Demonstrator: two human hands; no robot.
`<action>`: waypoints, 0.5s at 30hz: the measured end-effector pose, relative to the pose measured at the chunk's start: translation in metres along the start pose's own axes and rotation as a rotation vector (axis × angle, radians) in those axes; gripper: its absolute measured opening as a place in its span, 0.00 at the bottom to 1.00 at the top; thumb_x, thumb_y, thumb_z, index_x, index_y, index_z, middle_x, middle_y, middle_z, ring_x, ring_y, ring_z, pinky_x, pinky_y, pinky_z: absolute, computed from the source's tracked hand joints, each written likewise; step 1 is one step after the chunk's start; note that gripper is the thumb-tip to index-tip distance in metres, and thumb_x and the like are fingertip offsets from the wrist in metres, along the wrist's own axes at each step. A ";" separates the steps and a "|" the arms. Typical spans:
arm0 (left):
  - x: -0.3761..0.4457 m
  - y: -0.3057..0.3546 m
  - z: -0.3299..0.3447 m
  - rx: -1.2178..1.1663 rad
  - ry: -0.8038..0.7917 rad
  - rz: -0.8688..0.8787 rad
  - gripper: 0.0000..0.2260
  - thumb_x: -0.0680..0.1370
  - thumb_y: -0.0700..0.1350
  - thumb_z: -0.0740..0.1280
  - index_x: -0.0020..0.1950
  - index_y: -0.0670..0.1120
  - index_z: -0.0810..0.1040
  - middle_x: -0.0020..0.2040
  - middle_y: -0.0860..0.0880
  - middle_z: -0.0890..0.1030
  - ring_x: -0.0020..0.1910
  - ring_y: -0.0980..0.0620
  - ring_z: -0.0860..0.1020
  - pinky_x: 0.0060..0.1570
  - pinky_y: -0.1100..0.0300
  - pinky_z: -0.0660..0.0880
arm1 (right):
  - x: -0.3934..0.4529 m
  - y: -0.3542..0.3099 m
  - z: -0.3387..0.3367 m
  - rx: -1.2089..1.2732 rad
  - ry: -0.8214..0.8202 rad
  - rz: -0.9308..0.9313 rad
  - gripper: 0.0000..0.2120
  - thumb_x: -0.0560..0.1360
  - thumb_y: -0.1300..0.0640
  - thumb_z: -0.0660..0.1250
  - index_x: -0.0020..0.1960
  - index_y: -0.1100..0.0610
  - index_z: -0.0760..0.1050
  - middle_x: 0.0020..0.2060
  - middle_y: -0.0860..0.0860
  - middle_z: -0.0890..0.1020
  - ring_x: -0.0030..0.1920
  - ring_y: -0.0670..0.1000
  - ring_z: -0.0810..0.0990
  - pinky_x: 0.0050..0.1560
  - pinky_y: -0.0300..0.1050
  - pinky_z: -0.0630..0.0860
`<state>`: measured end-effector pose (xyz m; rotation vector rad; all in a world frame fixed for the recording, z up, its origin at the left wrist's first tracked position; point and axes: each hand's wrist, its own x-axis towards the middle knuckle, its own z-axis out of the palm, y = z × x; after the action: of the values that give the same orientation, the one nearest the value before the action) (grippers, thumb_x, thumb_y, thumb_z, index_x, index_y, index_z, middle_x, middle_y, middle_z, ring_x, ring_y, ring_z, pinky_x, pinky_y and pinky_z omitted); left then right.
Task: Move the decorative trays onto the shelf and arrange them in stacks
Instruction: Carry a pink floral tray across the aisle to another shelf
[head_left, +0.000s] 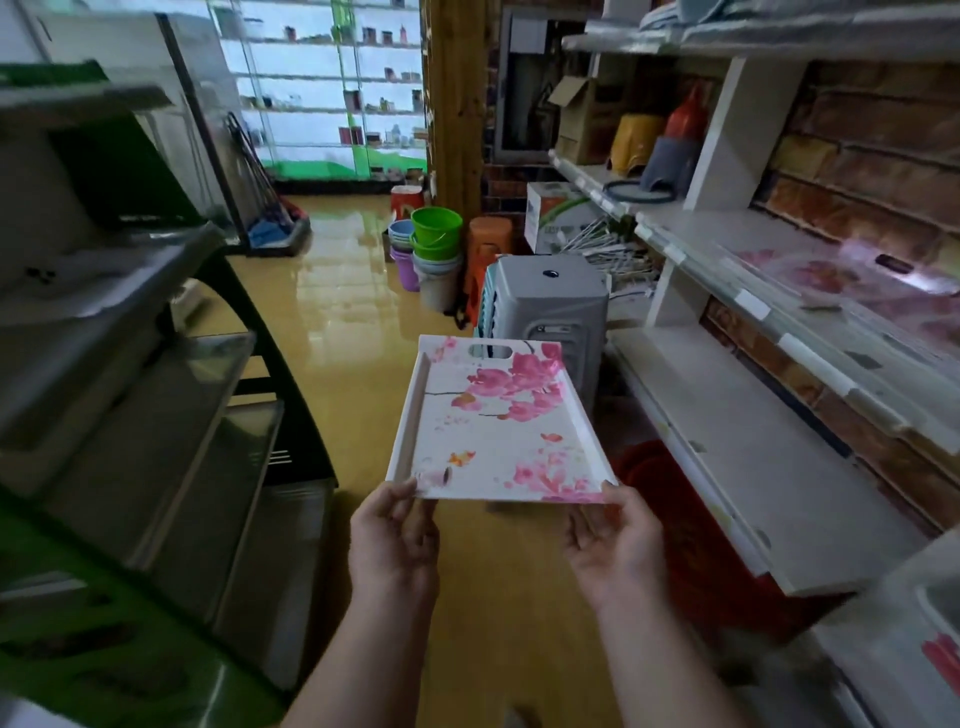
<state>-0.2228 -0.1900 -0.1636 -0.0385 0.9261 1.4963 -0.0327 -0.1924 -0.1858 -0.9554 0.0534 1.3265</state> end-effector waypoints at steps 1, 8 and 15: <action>0.013 0.000 0.018 0.035 -0.014 0.007 0.15 0.78 0.35 0.69 0.65 0.36 0.79 0.48 0.43 0.89 0.46 0.46 0.88 0.55 0.58 0.78 | 0.019 -0.009 0.013 0.004 0.013 -0.011 0.05 0.77 0.60 0.67 0.50 0.57 0.81 0.36 0.52 0.86 0.42 0.53 0.80 0.44 0.45 0.73; 0.104 -0.008 0.153 0.098 -0.055 0.031 0.08 0.76 0.34 0.66 0.54 0.41 0.80 0.45 0.45 0.89 0.43 0.48 0.87 0.43 0.60 0.68 | 0.120 -0.085 0.098 0.055 0.018 -0.047 0.04 0.77 0.60 0.67 0.46 0.56 0.81 0.39 0.53 0.84 0.42 0.52 0.79 0.44 0.44 0.71; 0.169 -0.053 0.239 0.161 -0.139 -0.051 0.10 0.74 0.38 0.68 0.55 0.43 0.82 0.51 0.46 0.88 0.46 0.47 0.87 0.44 0.61 0.69 | 0.189 -0.155 0.112 0.114 0.065 -0.179 0.09 0.76 0.60 0.70 0.54 0.59 0.84 0.45 0.55 0.87 0.46 0.54 0.82 0.46 0.44 0.74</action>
<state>-0.0914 0.0733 -0.1216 0.1564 0.9229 1.3559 0.0998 0.0352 -0.1300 -0.8850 0.0905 1.1165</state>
